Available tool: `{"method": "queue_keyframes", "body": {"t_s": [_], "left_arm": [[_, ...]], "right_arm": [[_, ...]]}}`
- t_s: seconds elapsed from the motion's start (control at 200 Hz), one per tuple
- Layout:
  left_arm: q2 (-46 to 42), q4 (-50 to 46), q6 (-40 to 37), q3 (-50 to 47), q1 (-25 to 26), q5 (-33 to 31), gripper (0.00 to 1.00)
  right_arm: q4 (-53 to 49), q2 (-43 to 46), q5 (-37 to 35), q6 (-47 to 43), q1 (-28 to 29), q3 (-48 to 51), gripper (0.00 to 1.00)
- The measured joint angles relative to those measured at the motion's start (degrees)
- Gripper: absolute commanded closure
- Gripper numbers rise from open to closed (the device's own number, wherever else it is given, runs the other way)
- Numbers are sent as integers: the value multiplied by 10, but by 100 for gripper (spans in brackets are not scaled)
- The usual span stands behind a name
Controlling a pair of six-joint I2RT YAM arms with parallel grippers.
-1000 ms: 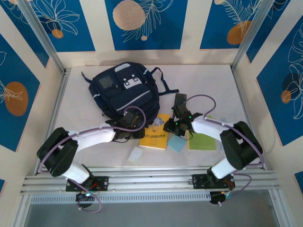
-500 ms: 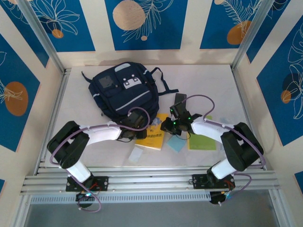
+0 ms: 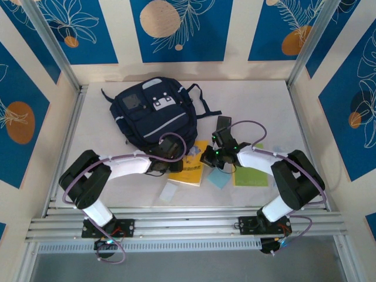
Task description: Pack books, pencil case, and school supplies into a backpack
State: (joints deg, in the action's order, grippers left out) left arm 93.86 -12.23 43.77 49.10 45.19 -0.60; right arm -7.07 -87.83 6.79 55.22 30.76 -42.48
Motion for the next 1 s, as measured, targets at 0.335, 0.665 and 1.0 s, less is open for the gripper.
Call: {"method": "queue_keyframes", "body": {"t_s": [0.335,0.665,1.0], "left_arm": [[-53,24,19,43,2,-1,12],[-55,89,85,42,-2,-21,9],[-127,99,97,20,-46,-21,6]], "right_arm": [[-36,108,97,-39,-70,-14,100],[-72,146,192,-70,-121,-51,100],[-58,156,268,-72,-128,-120,100]]}}
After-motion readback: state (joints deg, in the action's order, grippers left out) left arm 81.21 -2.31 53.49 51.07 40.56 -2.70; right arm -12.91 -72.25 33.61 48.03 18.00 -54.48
